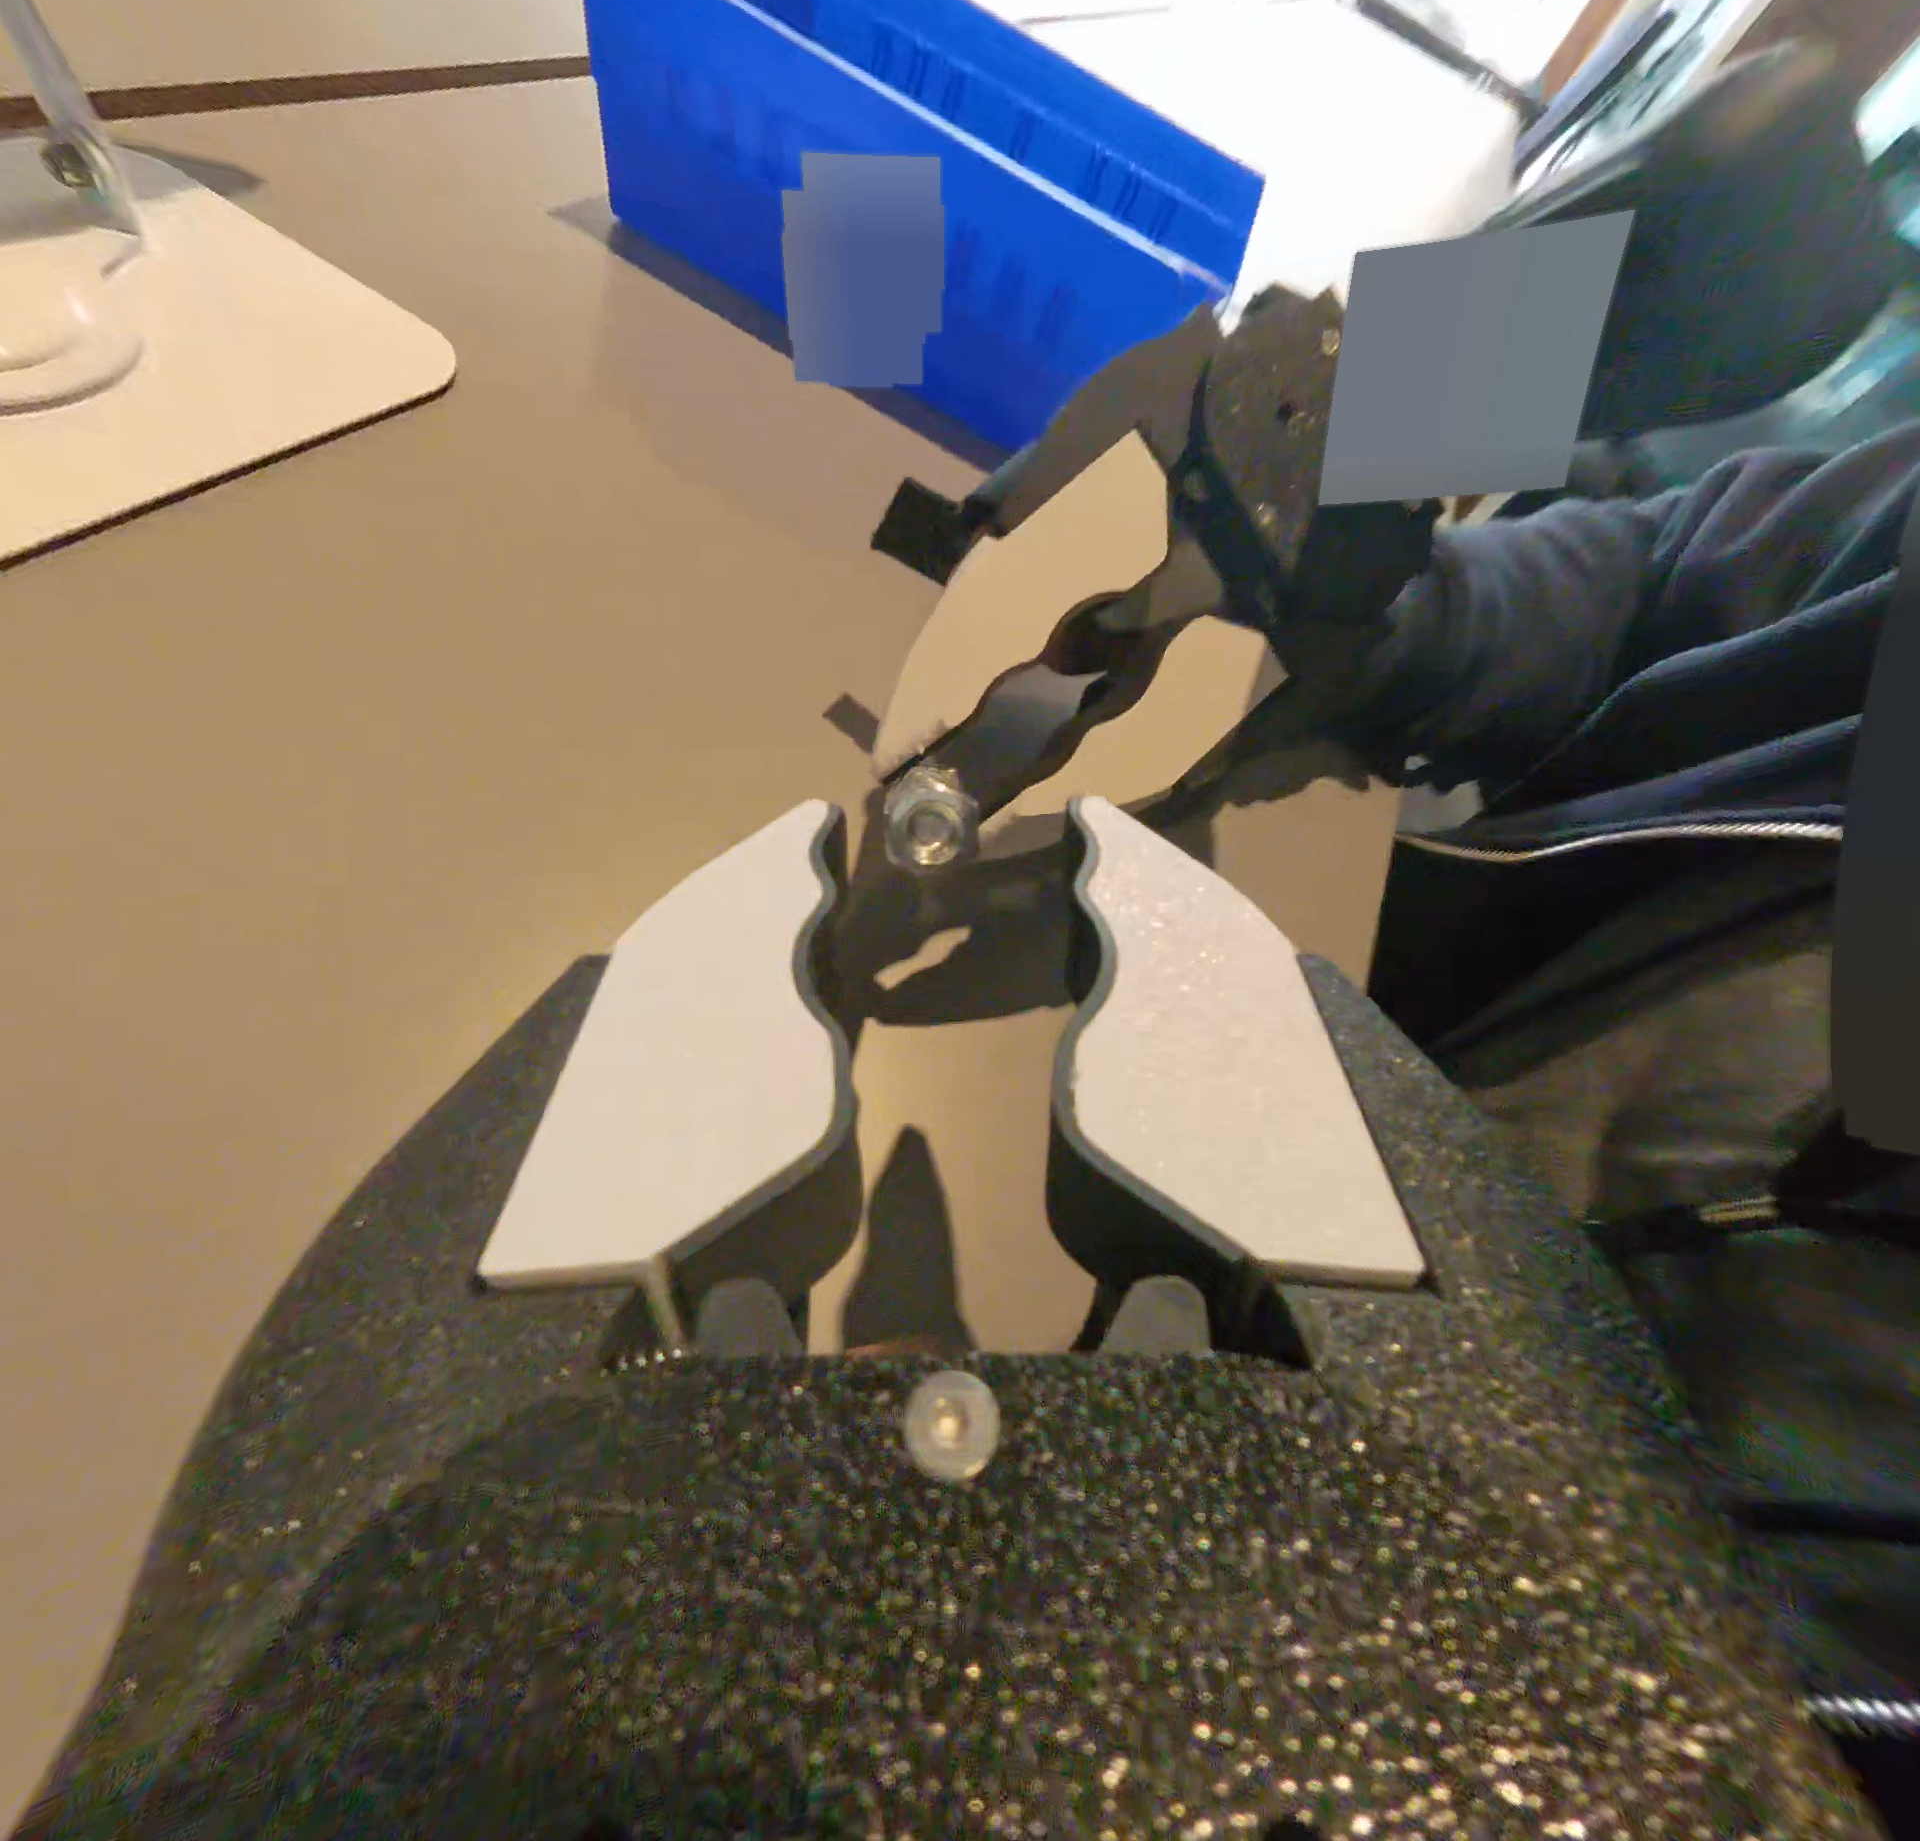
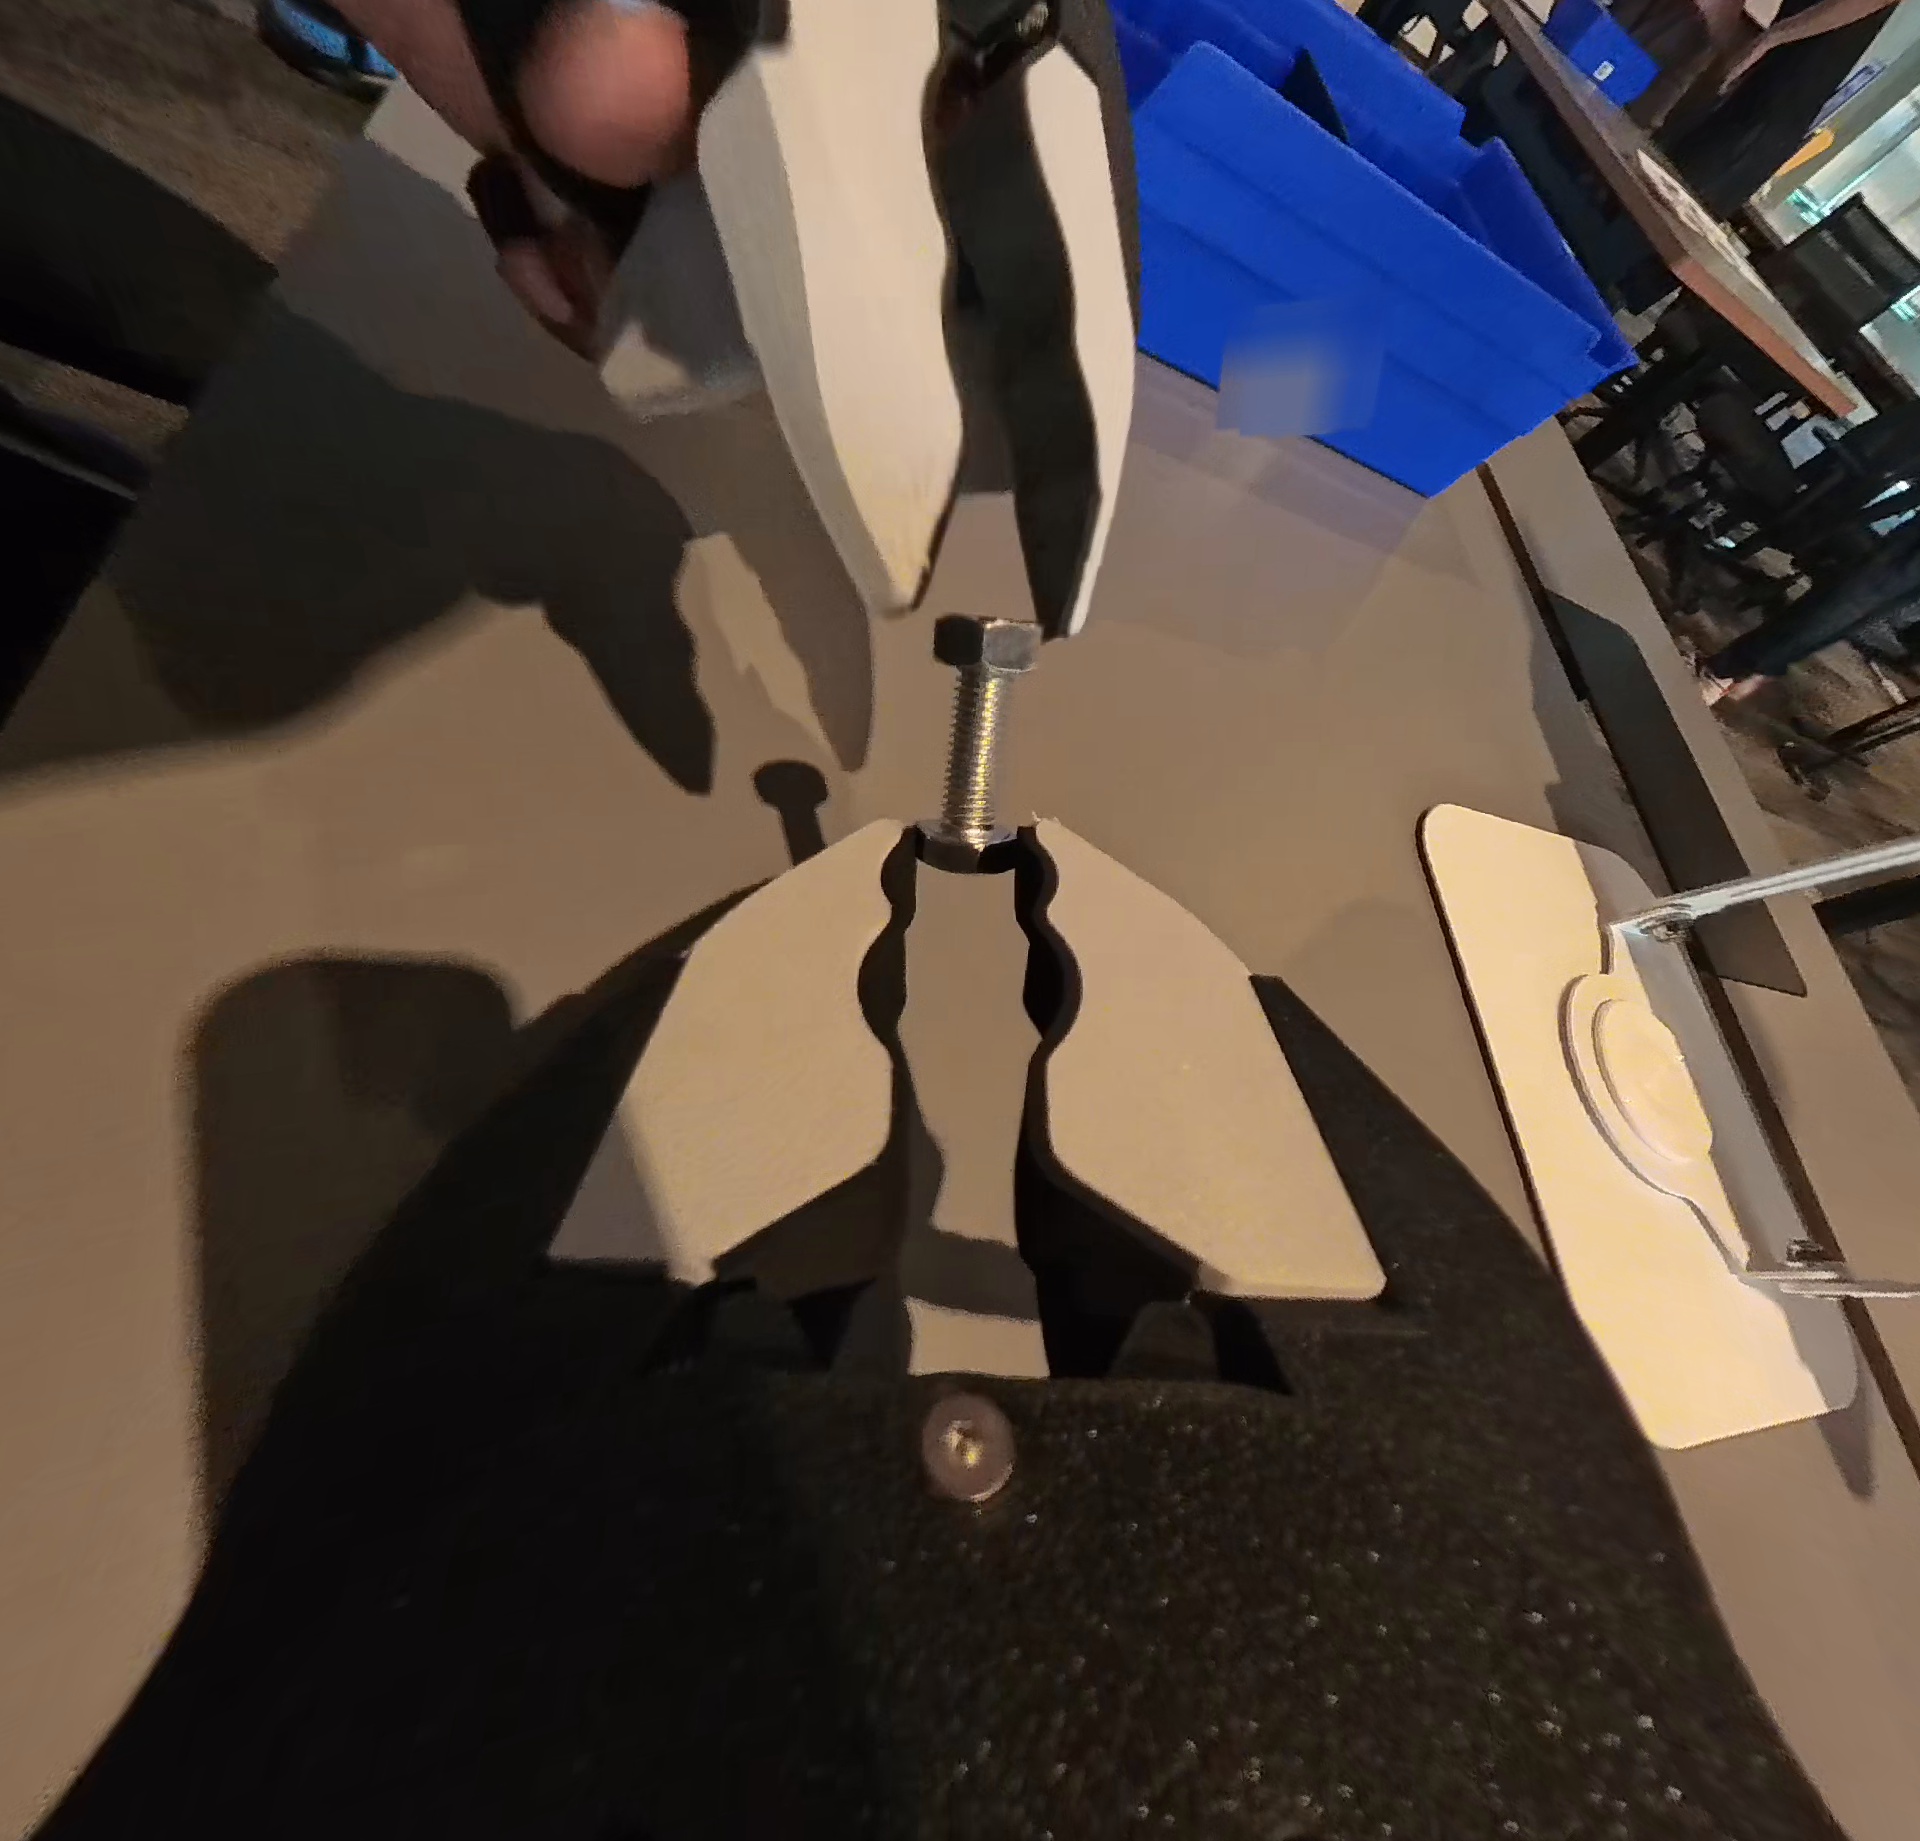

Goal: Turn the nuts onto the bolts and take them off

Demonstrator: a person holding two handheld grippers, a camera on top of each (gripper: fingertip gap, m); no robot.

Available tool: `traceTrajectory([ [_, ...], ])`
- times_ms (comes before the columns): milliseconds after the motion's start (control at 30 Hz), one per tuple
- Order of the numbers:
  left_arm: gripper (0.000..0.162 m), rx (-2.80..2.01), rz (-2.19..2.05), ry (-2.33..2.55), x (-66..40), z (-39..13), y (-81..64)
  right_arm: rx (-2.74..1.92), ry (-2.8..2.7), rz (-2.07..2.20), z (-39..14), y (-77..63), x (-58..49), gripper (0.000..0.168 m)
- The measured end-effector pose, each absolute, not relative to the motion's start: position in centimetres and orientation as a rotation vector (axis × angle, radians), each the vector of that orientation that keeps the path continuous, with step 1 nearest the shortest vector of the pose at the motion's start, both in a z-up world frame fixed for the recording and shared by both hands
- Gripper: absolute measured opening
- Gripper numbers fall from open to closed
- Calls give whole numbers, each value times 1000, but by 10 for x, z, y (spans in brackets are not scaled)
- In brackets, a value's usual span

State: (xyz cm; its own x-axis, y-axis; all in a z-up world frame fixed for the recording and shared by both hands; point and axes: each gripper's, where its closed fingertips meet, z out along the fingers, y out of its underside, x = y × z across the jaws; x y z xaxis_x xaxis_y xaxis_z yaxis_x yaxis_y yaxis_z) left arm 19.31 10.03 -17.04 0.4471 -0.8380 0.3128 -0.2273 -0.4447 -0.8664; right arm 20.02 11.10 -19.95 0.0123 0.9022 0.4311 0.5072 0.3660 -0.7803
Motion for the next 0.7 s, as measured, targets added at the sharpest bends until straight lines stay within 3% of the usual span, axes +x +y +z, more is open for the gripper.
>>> traceTrajectory([
  [133, 33, -1948, -749, 1016, 195, -182, 101, -1272, -1640, 497, -199, 110, 200, 18],
  [700, 18, -1965, -690, 1083, 199, -185, 101, -1262, -1661, 477, -201, 106, 200, 18],
])
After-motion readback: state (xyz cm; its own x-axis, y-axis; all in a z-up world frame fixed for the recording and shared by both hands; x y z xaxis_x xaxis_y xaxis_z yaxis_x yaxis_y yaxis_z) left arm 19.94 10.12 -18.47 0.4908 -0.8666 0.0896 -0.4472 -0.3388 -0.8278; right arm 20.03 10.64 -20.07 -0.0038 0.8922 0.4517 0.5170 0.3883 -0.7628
